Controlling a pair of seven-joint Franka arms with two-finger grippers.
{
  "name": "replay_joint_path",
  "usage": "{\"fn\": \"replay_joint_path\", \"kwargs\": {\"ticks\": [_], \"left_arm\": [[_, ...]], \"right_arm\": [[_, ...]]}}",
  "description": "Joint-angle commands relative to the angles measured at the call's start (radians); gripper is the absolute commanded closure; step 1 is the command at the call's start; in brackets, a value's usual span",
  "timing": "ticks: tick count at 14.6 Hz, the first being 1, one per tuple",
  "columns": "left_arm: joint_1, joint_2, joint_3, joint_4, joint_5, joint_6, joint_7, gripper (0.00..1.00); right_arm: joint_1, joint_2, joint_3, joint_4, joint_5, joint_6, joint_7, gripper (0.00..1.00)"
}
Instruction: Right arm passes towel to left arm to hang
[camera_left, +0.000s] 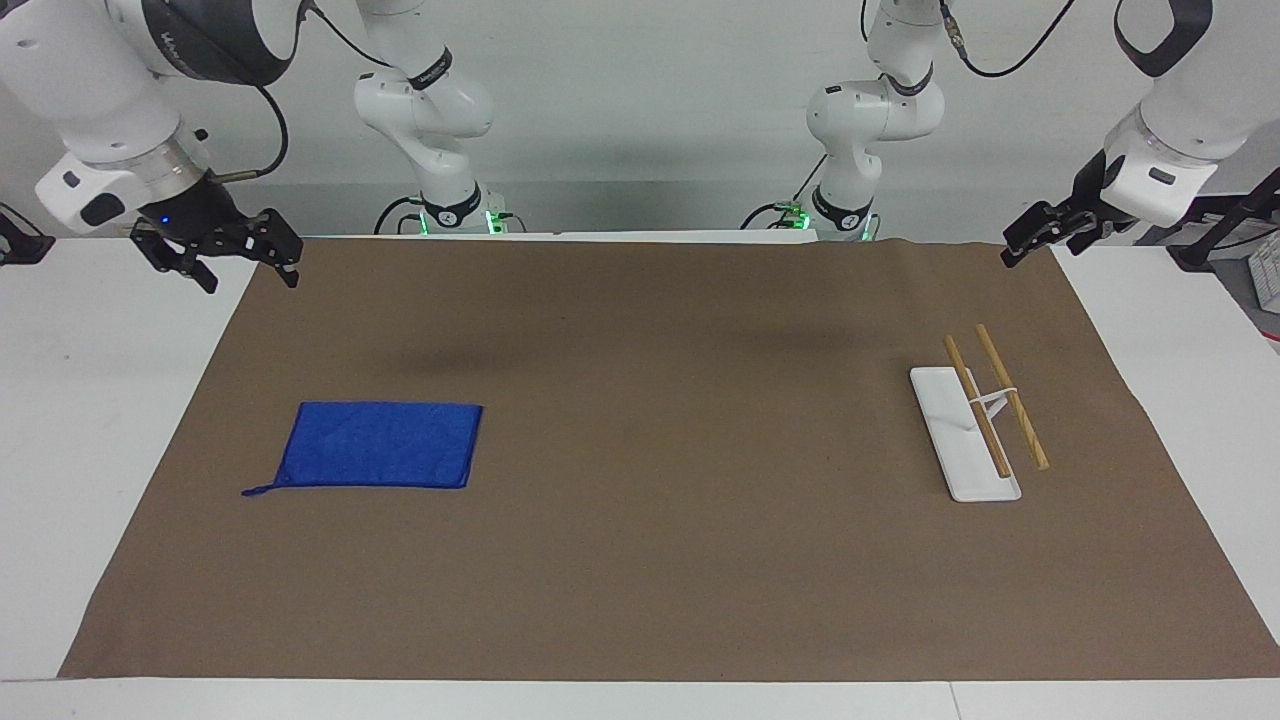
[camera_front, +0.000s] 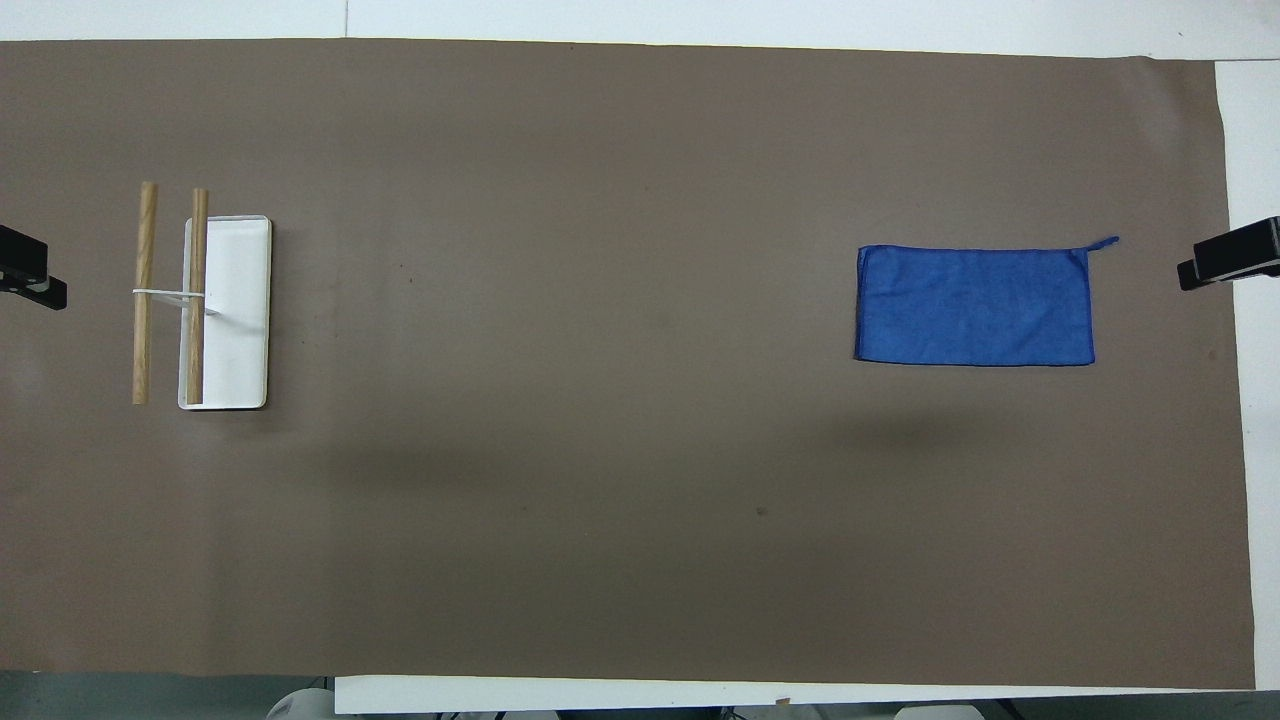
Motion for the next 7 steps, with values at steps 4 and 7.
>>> {"fn": "replay_joint_path", "kwargs": {"ticks": [4, 7], "left_arm": [[-0.004, -0.026, 0.007, -0.029, -0.001, 0.006, 0.005, 0.00], [-0.004, -0.026, 0.007, -0.029, -0.001, 0.006, 0.007, 0.00]], "right_arm": [[0.006, 0.011, -0.001, -0.218, -0.011, 0.234, -0.004, 0.00], [0.007, 0.049, 0.002, -0.391, -0.013, 0.550, -0.007, 0.00]]}}
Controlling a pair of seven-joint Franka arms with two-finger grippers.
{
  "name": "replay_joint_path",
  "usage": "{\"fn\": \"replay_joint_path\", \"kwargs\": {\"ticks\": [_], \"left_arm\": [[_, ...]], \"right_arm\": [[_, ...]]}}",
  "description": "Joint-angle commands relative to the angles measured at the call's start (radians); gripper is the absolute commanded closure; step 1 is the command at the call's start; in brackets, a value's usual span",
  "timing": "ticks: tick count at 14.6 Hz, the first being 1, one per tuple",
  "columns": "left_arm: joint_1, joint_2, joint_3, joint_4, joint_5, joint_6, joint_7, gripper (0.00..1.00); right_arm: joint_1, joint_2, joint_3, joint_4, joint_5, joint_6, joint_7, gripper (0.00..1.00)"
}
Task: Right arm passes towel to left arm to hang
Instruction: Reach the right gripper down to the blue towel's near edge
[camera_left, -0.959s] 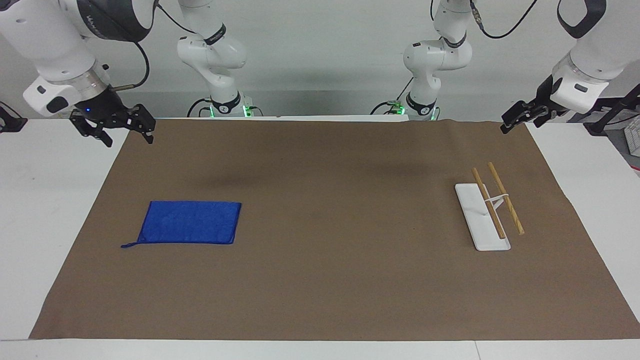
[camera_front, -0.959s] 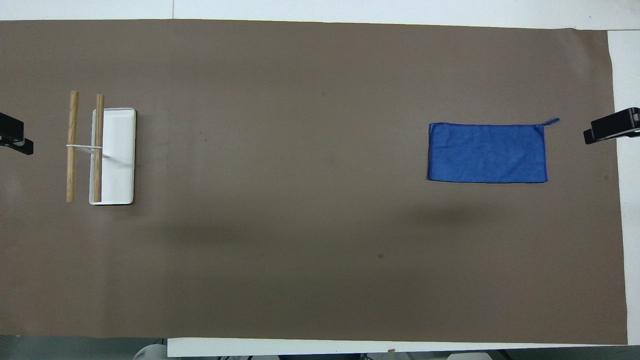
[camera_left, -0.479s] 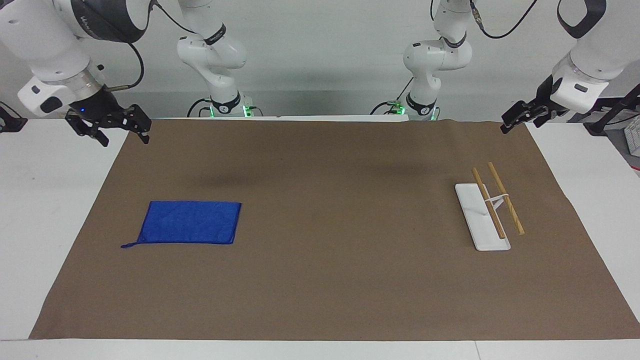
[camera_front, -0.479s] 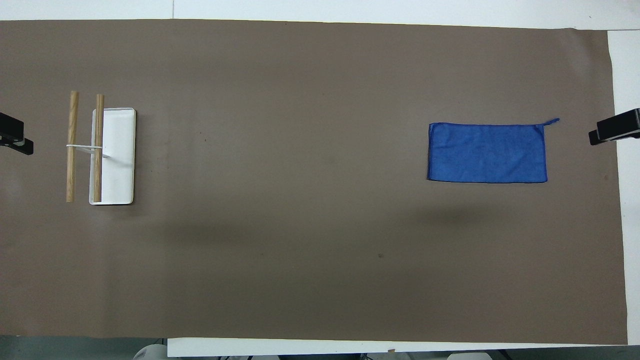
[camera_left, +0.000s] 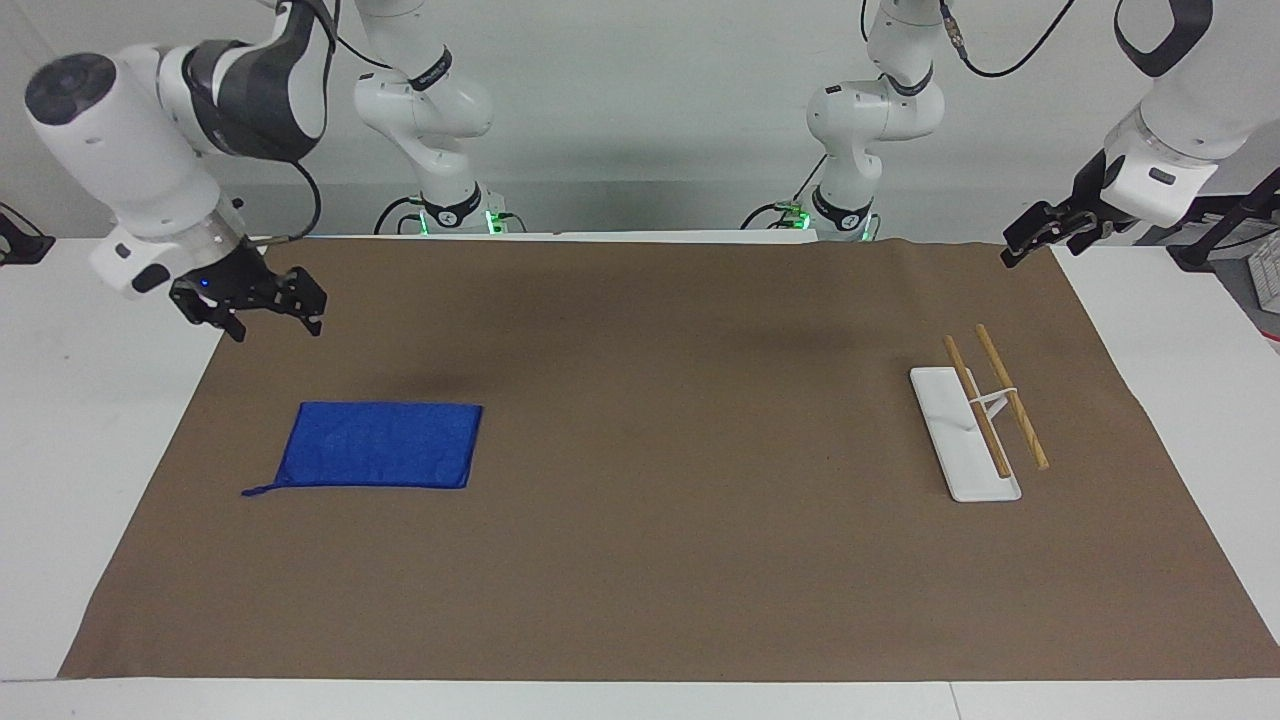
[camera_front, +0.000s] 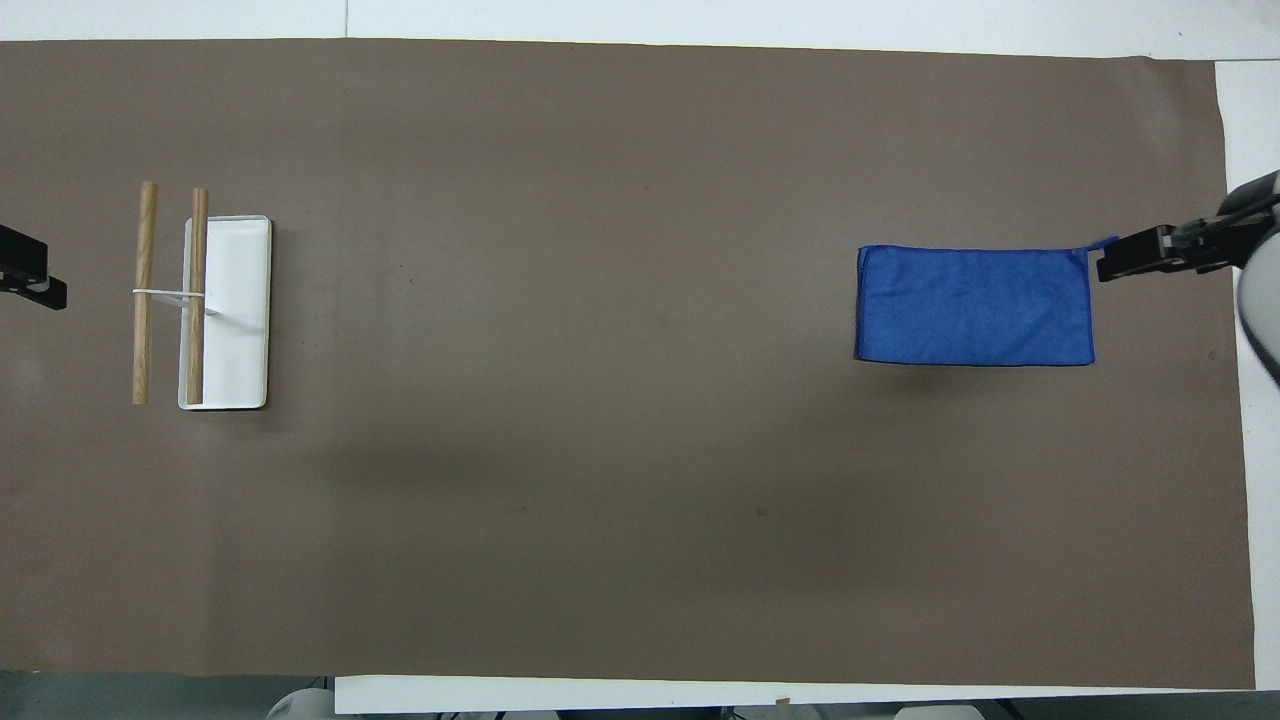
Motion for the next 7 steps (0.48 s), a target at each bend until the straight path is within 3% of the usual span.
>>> {"fn": "replay_joint_path", "kwargs": {"ticks": [1, 4, 7], "left_arm": [[-0.004, -0.026, 0.007, -0.029, -0.001, 0.008, 0.005, 0.00], [-0.004, -0.026, 0.009, -0.029, -0.001, 0.006, 0.005, 0.00], [-0.004, -0.026, 0.009, -0.029, -0.001, 0.006, 0.007, 0.00]], "right_arm": [[0.002, 0.007, 0.002, -0.190, -0.013, 0.267, -0.007, 0.00], [0.002, 0.042, 0.002, -0.324, -0.013, 0.486, -0.009, 0.00], [0.003, 0.087, 0.002, -0.345, -0.013, 0.512, -0.009, 0.00]]}}
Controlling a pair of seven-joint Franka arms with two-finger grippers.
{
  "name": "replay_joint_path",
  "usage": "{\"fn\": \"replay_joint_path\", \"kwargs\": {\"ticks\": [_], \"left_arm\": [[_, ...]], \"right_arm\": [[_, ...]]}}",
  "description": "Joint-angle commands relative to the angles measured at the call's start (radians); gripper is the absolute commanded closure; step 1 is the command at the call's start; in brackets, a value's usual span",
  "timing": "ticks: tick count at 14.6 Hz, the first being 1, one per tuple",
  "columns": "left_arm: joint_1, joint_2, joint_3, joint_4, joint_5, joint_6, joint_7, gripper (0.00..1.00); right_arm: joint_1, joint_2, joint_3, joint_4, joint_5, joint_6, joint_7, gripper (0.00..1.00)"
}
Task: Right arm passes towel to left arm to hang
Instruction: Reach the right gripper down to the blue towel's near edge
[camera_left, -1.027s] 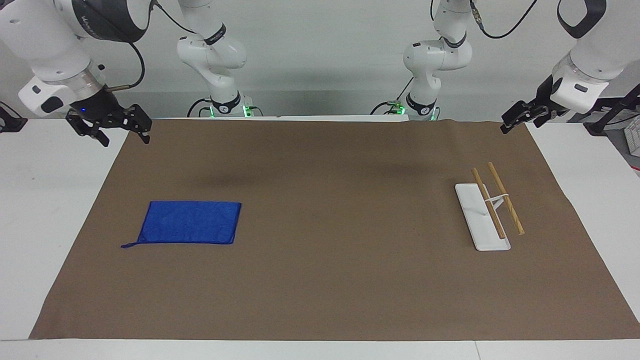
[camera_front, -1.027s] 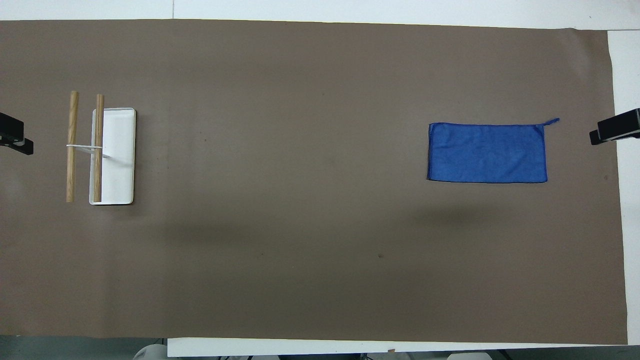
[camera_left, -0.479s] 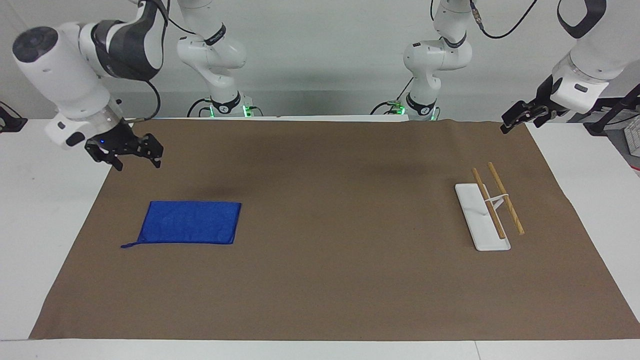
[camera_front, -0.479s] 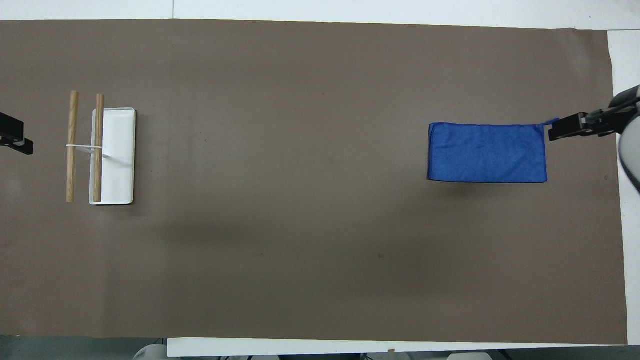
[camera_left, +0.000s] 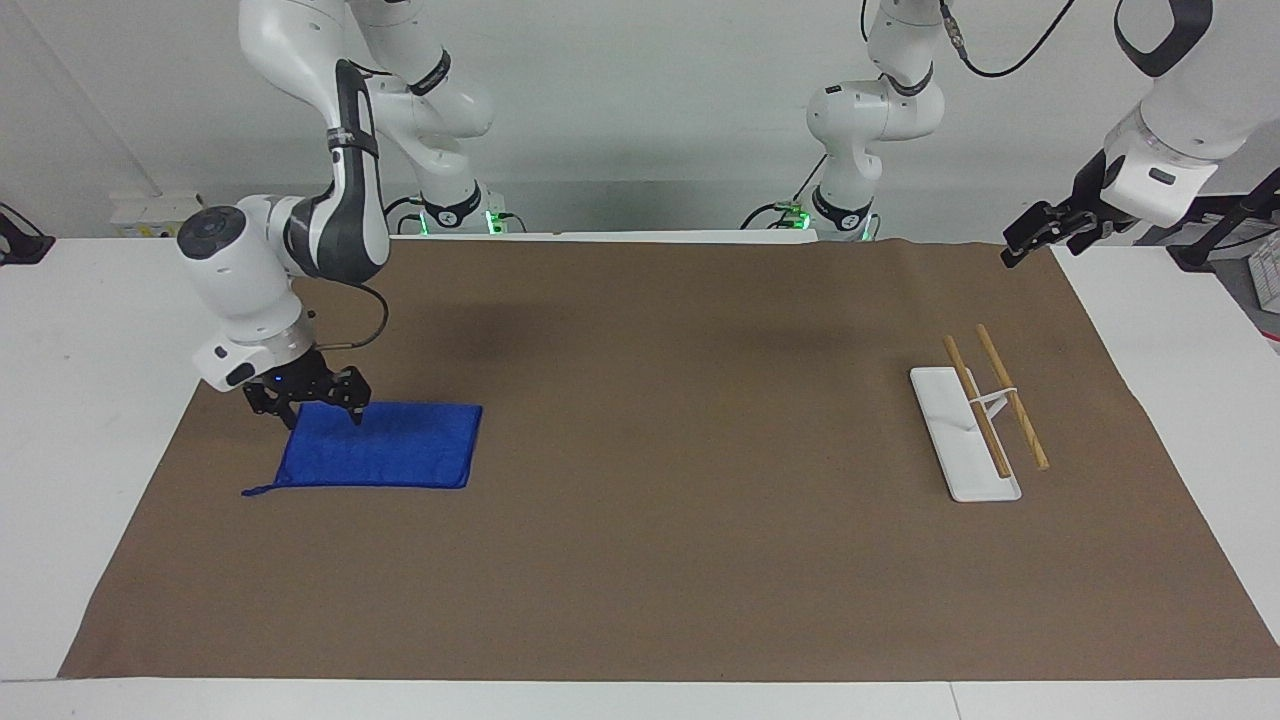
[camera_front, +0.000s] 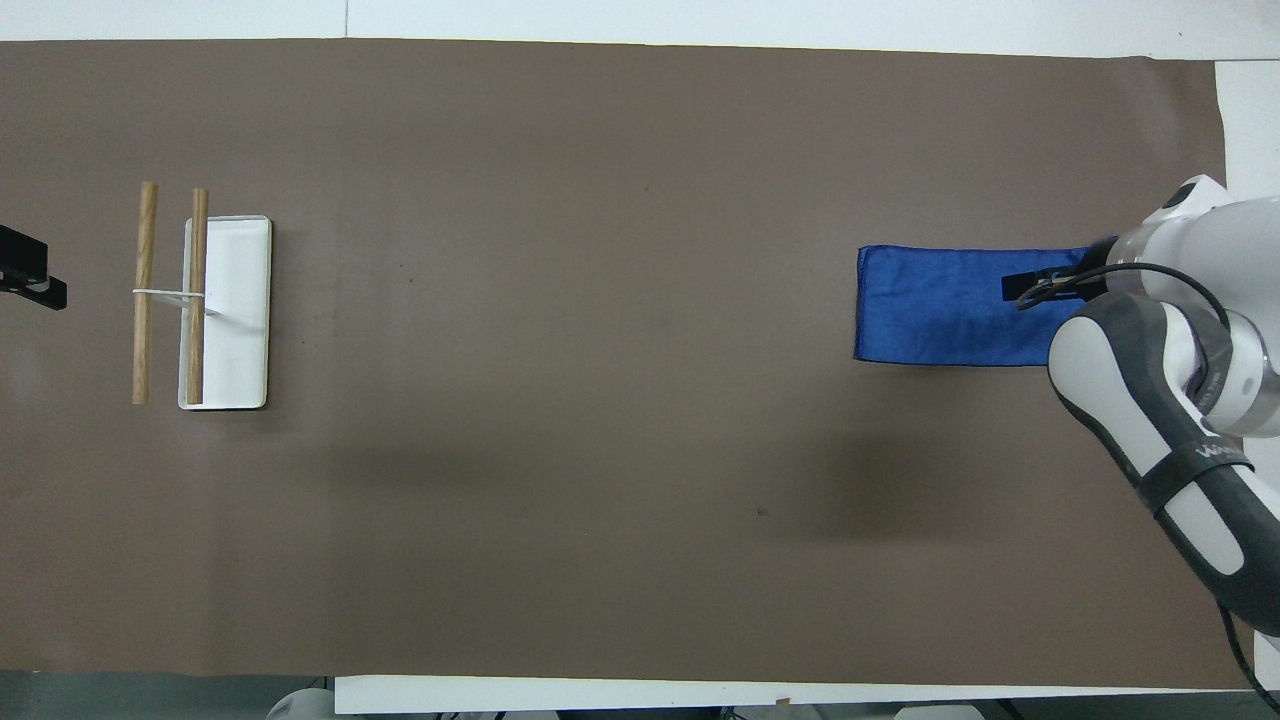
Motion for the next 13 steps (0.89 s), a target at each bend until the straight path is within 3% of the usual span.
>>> {"fn": "replay_joint_path", "kwargs": {"ticks": [1, 10, 13], "left_arm": [[-0.004, -0.026, 0.009, -0.029, -0.001, 0.008, 0.005, 0.00], [-0.004, -0.026, 0.008, -0.029, -0.001, 0.006, 0.005, 0.00], [-0.004, -0.026, 0.009, -0.029, -0.001, 0.006, 0.005, 0.00]], "right_arm": [[0.000, 0.018, 0.001, -0.022, -0.013, 0.019, -0.009, 0.00], [-0.011, 0.090, 0.001, -0.028, -0.013, 0.114, -0.071, 0.01], [-0.013, 0.093, 0.001, -0.030, -0.013, 0.114, -0.082, 0.07]]}}
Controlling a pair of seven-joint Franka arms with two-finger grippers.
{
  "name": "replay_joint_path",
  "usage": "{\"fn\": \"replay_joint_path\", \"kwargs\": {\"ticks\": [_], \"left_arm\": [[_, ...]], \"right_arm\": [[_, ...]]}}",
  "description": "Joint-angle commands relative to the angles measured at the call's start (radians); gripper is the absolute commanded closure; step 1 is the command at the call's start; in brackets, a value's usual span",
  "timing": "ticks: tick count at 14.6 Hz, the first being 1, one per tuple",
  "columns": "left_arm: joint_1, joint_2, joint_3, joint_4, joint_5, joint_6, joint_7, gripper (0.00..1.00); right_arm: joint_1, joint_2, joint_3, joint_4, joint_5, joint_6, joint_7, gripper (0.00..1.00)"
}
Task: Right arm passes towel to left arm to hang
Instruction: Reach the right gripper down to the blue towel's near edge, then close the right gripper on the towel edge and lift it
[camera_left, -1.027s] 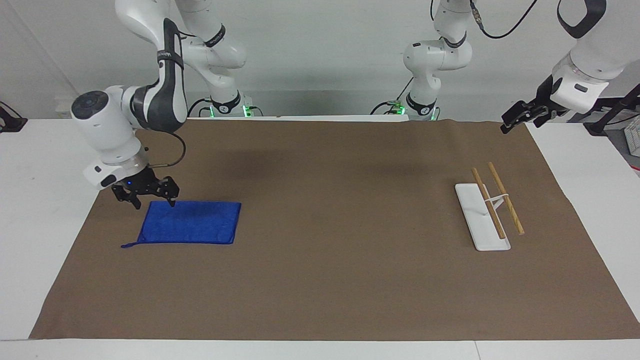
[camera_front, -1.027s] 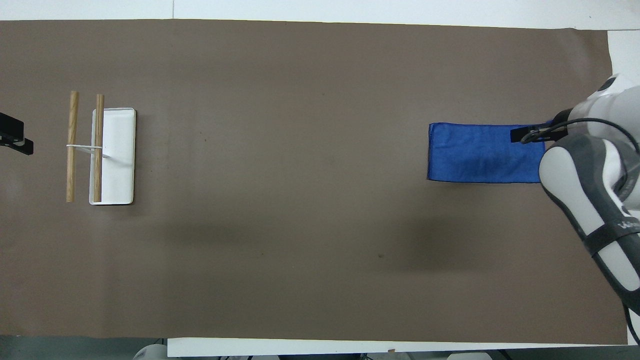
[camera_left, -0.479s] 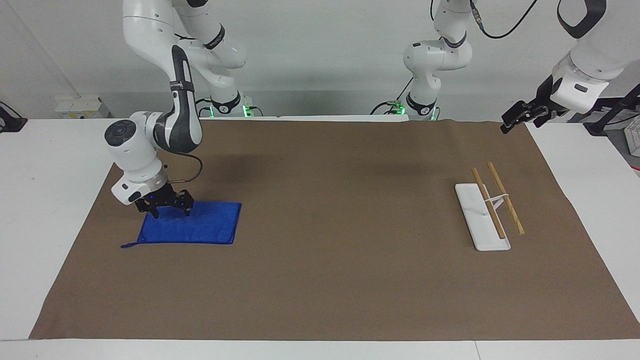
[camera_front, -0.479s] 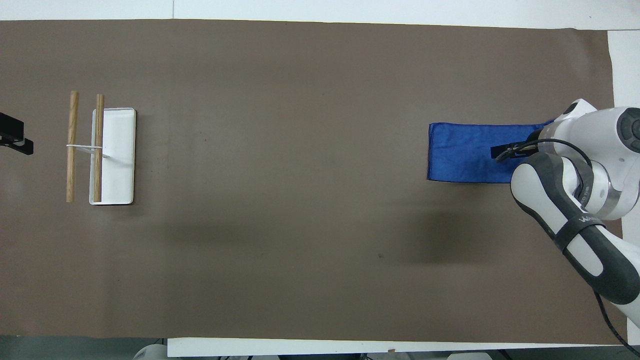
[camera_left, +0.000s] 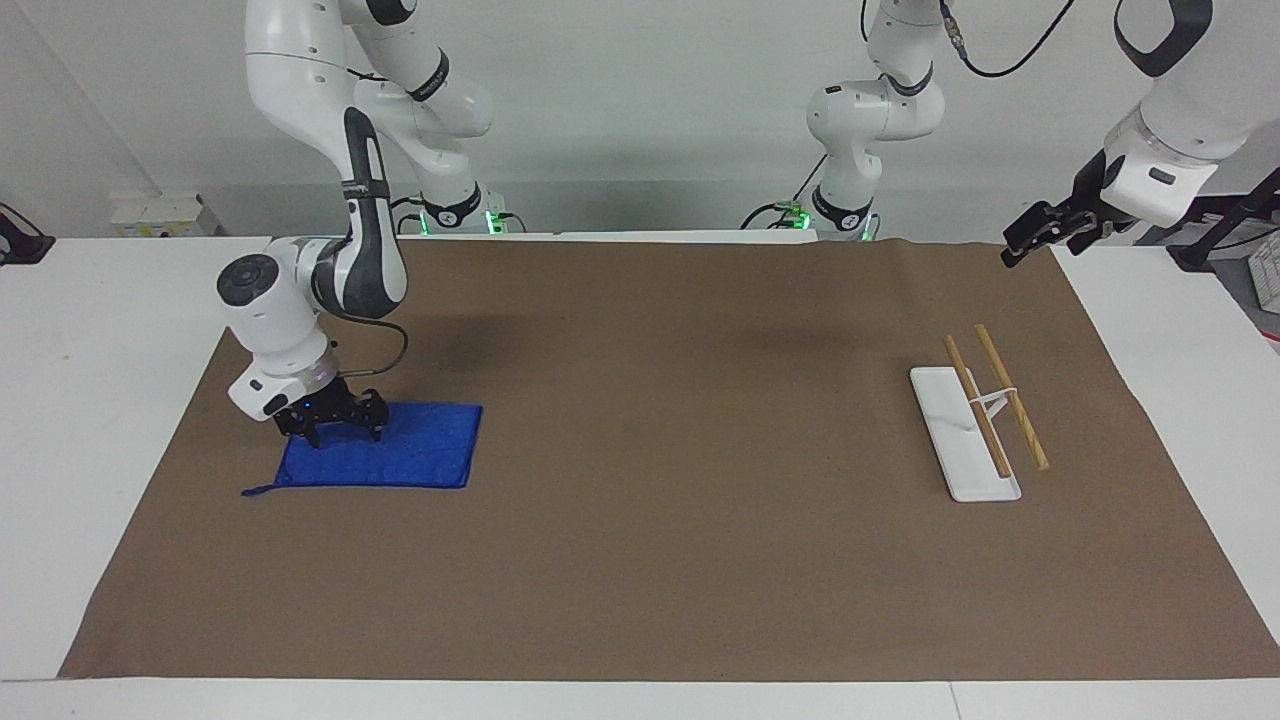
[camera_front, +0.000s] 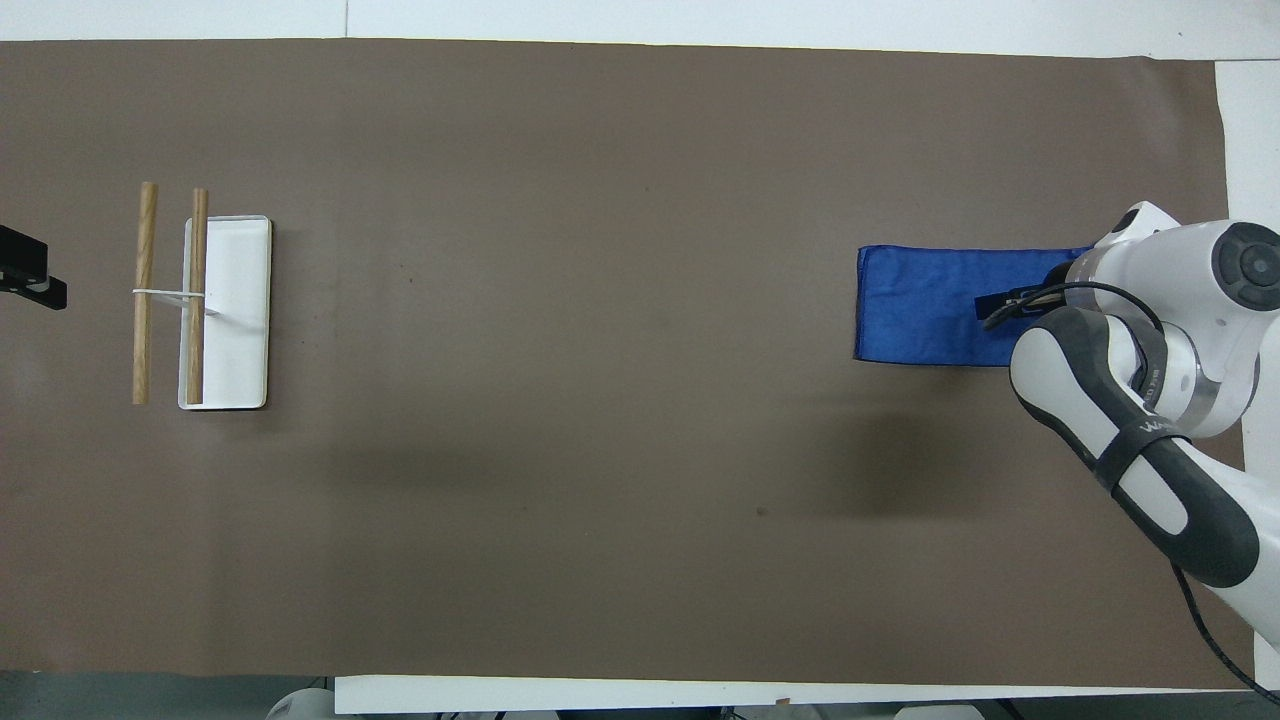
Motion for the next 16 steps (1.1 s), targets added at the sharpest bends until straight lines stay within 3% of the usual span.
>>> {"fn": "replay_joint_path", "kwargs": {"ticks": [1, 3, 4, 7, 8, 9, 13, 16], "left_arm": [[-0.004, -0.026, 0.008, -0.029, -0.001, 0.006, 0.007, 0.00], [-0.004, -0.026, 0.009, -0.029, -0.001, 0.008, 0.005, 0.00], [-0.004, -0.026, 0.009, -0.029, -0.001, 0.006, 0.005, 0.00], [-0.004, -0.026, 0.007, -0.029, -0.001, 0.008, 0.005, 0.00], [-0.004, -0.026, 0.009, -0.029, -0.001, 0.006, 0.005, 0.00], [-0.004, -0.026, 0.009, -0.029, -0.001, 0.006, 0.005, 0.00], [-0.004, -0.026, 0.008, -0.029, -0.001, 0.006, 0.007, 0.00], [-0.004, -0.026, 0.008, -0.029, -0.001, 0.006, 0.005, 0.00]], "right_arm": [[-0.012, -0.001, 0.003, -0.014, -0.013, 0.019, -0.021, 0.11], [-0.012, -0.001, 0.003, -0.023, -0.013, 0.021, -0.021, 0.17], [-0.012, -0.001, 0.003, -0.025, -0.013, 0.024, -0.022, 0.27], [-0.012, -0.001, 0.003, -0.025, -0.013, 0.021, -0.026, 0.72], [-0.012, -0.001, 0.003, -0.023, -0.013, 0.019, -0.027, 0.91], [-0.012, -0.001, 0.003, -0.020, -0.013, 0.018, -0.026, 1.00], [-0.012, -0.014, 0.029, 0.004, -0.006, -0.009, 0.022, 1.00], [-0.022, -0.044, 0.098, 0.084, -0.006, -0.204, 0.173, 1.00]]}}
